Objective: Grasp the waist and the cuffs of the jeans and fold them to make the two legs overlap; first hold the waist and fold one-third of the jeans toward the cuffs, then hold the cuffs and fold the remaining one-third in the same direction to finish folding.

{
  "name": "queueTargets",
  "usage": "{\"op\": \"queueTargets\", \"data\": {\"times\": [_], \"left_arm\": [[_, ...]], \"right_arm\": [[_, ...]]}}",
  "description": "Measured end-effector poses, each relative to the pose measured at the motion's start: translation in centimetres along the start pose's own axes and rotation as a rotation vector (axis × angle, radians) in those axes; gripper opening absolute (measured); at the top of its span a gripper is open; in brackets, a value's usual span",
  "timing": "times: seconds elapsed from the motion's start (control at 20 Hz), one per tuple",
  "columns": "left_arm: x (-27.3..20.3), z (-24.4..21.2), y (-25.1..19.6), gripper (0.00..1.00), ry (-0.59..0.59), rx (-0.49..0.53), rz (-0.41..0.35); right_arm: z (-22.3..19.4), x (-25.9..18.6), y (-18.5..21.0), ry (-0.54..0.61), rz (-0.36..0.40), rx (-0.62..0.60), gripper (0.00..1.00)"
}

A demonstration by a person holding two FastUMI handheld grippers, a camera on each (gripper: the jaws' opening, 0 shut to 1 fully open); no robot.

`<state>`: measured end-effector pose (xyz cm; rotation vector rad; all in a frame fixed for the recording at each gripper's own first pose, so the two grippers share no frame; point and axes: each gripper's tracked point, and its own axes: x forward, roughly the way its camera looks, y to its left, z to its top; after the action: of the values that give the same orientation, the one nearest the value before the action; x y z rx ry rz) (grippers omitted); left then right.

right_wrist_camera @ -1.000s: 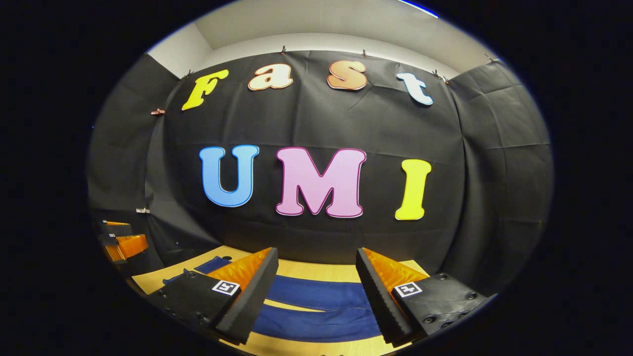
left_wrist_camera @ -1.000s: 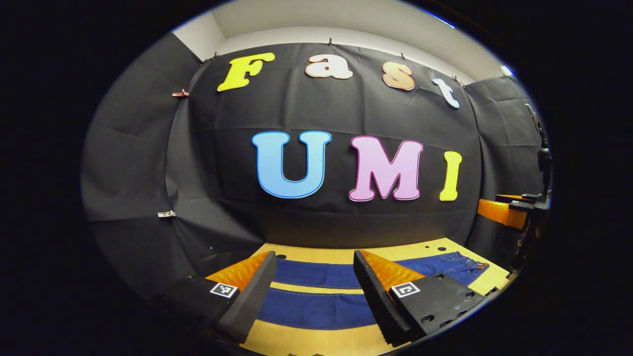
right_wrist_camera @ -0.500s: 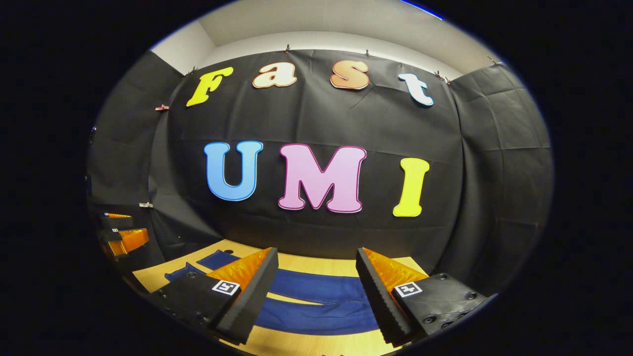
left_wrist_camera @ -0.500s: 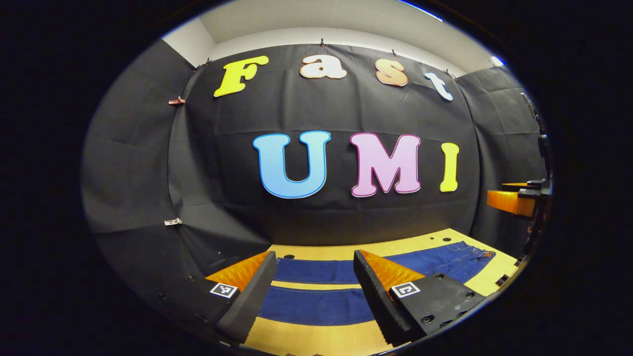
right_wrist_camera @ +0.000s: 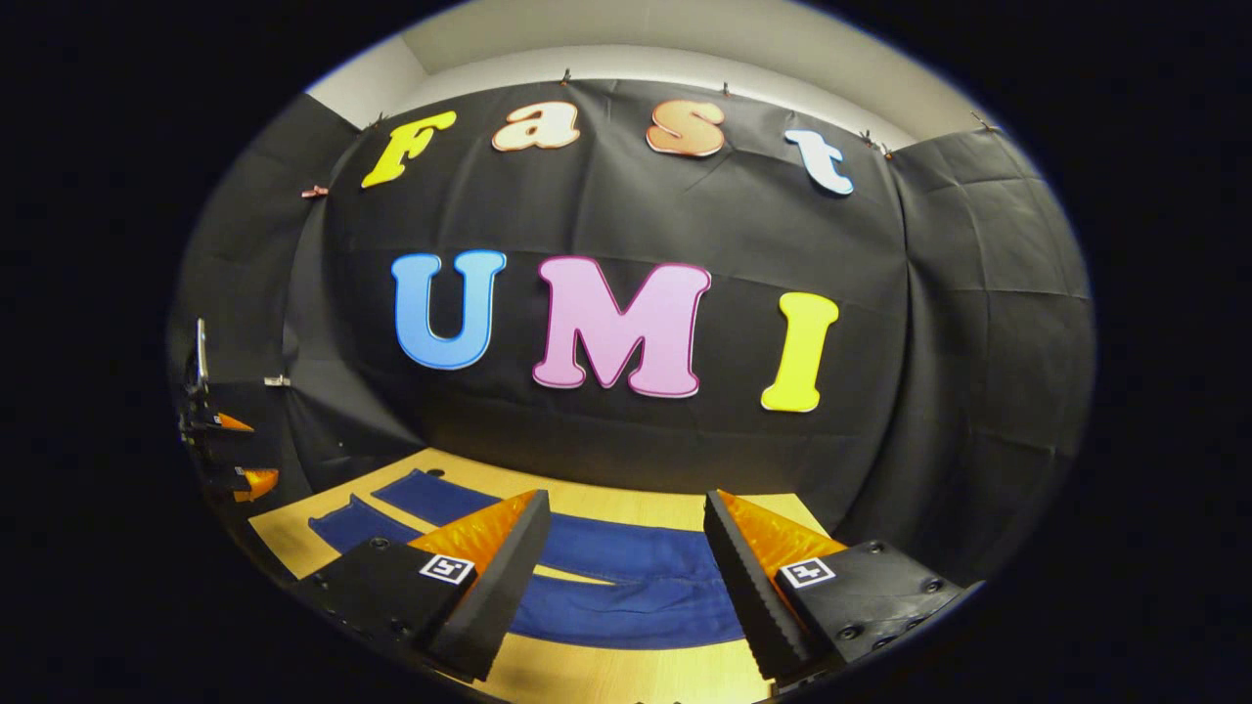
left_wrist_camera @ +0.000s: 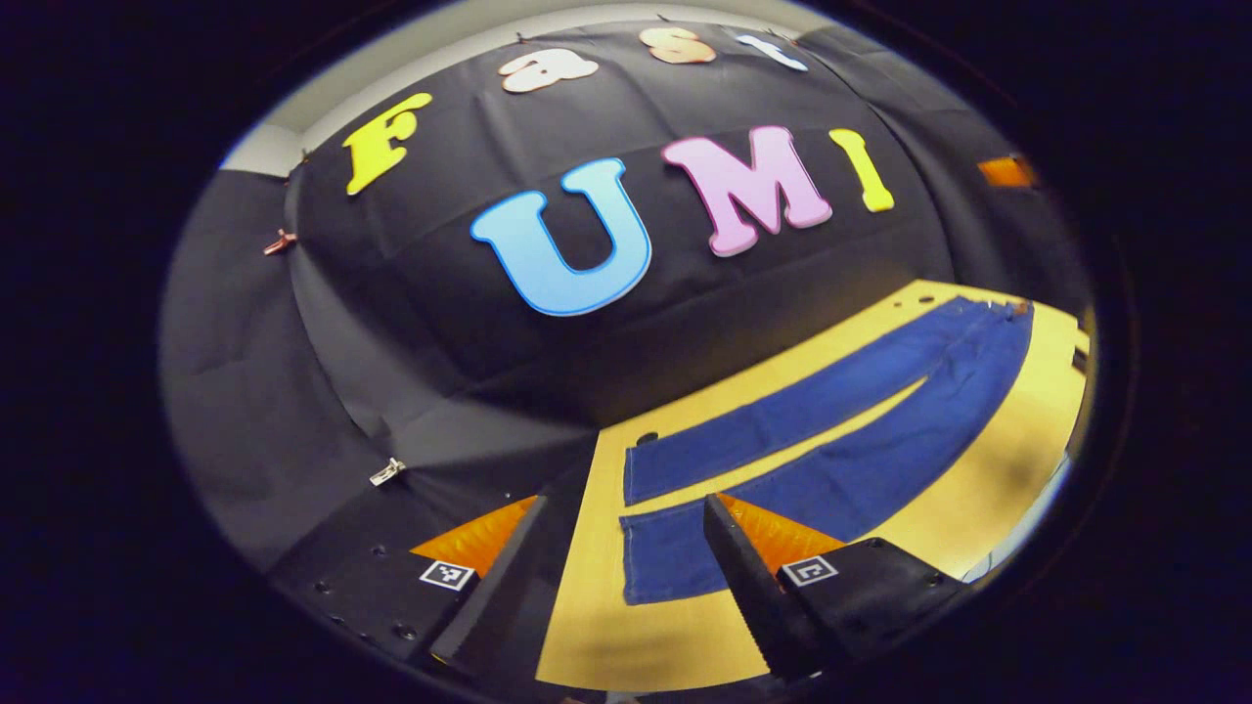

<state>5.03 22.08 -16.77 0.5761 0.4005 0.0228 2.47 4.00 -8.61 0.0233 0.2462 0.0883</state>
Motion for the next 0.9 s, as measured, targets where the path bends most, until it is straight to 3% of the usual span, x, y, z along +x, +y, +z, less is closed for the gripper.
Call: {"op": "queueTargets", "data": {"times": [0.2,0.45,0.6,0.8,0.9], "left_arm": [[3.8,-6.5,-1.3,0.98,0.121,0.160,-0.138],[7.5,-13.7,-1.1,0.98,0.216,0.456,-0.253],[10.0,-16.4,-1.4,0.98,0.256,0.622,-0.298],[10.6,-18.8,-4.1,0.98,0.260,0.799,-0.452],[11.9,-19.0,-3.8,0.94,0.237,0.838,-0.446]], "right_arm": [[-2.3,1.7,0.2,0.030,0.030,-0.028,0.97],[-7.2,3.7,0.2,0.093,0.039,-0.097,0.97],[-10.1,4.0,-0.3,0.110,0.018,-0.082,0.97],[-13.9,3.8,-2.2,0.169,-0.005,-0.104,0.97],[-15.2,3.7,-4.1,0.178,-0.040,-0.112,0.97]]}}
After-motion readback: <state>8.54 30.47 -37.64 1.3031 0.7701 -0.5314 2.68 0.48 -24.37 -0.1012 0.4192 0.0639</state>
